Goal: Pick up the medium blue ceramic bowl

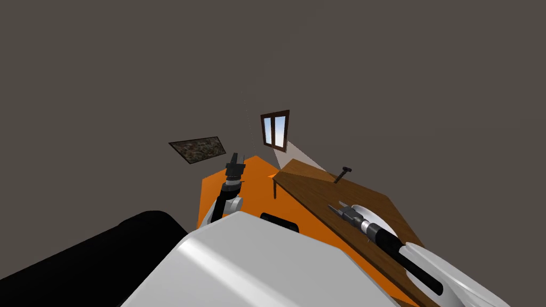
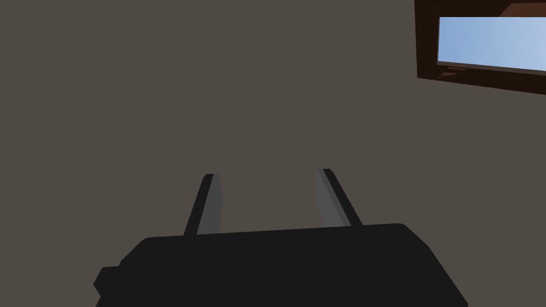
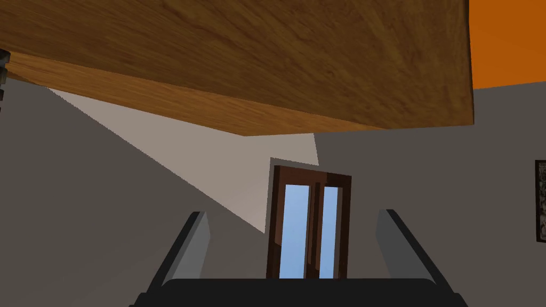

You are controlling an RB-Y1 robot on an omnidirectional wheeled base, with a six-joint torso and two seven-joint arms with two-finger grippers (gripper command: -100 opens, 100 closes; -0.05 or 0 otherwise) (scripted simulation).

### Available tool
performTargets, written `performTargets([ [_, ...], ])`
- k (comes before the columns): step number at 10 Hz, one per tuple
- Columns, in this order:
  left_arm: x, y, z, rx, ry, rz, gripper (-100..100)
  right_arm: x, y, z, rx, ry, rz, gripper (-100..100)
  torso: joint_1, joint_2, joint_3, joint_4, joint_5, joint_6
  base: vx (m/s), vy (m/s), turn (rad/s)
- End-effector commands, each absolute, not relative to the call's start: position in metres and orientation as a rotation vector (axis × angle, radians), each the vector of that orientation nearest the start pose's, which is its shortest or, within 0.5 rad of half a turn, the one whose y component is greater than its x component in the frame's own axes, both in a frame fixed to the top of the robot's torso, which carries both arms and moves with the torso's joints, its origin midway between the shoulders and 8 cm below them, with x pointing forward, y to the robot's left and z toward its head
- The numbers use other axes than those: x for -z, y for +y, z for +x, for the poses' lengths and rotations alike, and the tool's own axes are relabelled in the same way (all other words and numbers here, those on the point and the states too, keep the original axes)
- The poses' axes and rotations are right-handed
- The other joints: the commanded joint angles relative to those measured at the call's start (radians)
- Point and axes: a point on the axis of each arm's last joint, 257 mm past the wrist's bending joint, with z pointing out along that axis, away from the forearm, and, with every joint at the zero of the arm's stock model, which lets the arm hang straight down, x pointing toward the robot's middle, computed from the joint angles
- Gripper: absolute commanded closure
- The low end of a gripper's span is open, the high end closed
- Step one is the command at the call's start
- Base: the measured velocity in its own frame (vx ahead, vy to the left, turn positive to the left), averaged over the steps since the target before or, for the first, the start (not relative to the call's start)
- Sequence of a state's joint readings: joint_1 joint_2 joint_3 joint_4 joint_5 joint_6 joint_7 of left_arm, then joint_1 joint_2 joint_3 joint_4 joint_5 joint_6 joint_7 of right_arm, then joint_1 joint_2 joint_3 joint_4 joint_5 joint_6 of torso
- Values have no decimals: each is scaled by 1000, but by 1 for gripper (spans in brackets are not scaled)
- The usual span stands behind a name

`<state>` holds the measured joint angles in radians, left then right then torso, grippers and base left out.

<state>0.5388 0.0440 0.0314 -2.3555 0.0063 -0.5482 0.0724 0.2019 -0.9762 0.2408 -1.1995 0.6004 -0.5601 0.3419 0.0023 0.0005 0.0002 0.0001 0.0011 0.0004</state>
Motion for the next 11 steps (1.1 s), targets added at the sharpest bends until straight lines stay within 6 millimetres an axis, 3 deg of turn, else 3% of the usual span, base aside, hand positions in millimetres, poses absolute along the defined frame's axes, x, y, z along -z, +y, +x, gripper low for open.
performTargets([
  [1, -55, 282, 316, 1354, 568, -577, 0, 379, -467, 370, -114, 2106, -543, -100, 0, 0, 0, 0, 0, 0, 18, 34, 50],
  [2, -55, 282, 316, 1354, 568, -577, 0, 386, -489, 361, -56, 2146, -608, -100, -1, 0, 0, 0, 0, 0, 35, 56, 71],
  [4, -55, 282, 316, 1354, 568, -577, 0, 388, -494, 358, -47, 2157, -600, -100, 0, 0, 0, 0, 0, 0, 21, 31, 19],
  [5, -55, 282, 316, 1354, 568, -577, 0, 393, -515, 349, 7, 2195, -662, -100, -1, 1, 0, 0, 0, 1, 19, 33, 87],
  [6, -55, 282, 316, 1354, 568, -577, 0, 395, -521, 346, 17, 2206, -654, -100, -1, 0, 0, 0, 0, 0, 20, 34, 44],
  [7, -55, 282, 316, 1354, 568, -577, 0, 400, -544, 334, 73, 2248, -708, -100, -1, 0, 0, 0, 0, 1, 19, 36, 78],
  [8, -55, 282, 316, 1354, 568, -577, 0, 400, -546, 332, 78, 2254, -704, -100, -1, 0, 0, 0, 0, 0, 17, 33, 35],
  [10, -55, 282, 316, 1354, 568, -577, 0, 406, -584, 309, 170, 2325, -808, -100, 0, 0, 0, 0, 0, 0, 29, 41, 99],
  [11, -55, 282, 316, 1354, 568, -577, 0, 407, -593, 304, 186, 2343, -794, -100, 0, 0, 0, 0, 0, 0, 22, 24, 38],
])
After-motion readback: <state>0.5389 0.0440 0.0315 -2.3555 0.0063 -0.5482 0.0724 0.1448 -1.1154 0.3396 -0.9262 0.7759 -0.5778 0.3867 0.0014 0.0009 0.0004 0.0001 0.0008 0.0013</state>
